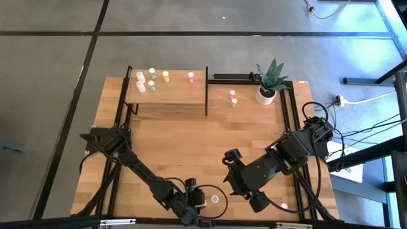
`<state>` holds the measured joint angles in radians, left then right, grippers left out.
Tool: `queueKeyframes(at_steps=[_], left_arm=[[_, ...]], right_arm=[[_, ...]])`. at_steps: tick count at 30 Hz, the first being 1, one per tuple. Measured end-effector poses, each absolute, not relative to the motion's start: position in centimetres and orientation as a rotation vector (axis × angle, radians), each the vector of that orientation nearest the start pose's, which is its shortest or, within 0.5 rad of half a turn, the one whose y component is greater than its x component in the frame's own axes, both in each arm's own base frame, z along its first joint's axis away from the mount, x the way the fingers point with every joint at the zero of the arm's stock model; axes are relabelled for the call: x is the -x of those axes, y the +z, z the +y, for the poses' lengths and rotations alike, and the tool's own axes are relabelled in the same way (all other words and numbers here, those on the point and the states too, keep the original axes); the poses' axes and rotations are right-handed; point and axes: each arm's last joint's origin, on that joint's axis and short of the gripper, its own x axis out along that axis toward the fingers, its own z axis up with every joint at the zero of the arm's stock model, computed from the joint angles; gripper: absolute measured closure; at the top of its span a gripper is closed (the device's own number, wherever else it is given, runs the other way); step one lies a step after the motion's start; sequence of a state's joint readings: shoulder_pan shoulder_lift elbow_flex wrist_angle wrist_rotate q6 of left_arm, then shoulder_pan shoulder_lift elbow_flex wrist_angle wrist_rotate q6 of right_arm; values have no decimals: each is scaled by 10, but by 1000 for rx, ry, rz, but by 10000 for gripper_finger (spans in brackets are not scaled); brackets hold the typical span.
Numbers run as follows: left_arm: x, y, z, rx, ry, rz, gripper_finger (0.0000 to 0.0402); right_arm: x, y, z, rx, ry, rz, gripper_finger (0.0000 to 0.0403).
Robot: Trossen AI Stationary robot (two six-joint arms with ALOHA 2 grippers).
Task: Pick and place medicine bottles onto shelf by color
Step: Put the bottom yellow pill bottle aligned with the other yellow pill bottle on the shelf
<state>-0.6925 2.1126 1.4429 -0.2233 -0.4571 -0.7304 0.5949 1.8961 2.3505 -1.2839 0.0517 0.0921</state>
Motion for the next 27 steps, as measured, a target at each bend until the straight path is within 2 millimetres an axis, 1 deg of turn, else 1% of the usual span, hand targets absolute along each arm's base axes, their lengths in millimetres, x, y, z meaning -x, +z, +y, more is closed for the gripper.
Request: queueKeyframes(at_steps=[4, 12, 27], left_arm=[[-350, 147, -275, 202, 64, 777, 234], [-351, 148, -275, 205, 64, 772, 265], [-351, 148, -275, 205, 65, 772, 295]], right_arm=[[-302, 444, 202, 182, 473, 817, 201], [-302, 444, 202, 181, 473, 817, 201], [-302, 444, 202, 180, 472, 817, 201]])
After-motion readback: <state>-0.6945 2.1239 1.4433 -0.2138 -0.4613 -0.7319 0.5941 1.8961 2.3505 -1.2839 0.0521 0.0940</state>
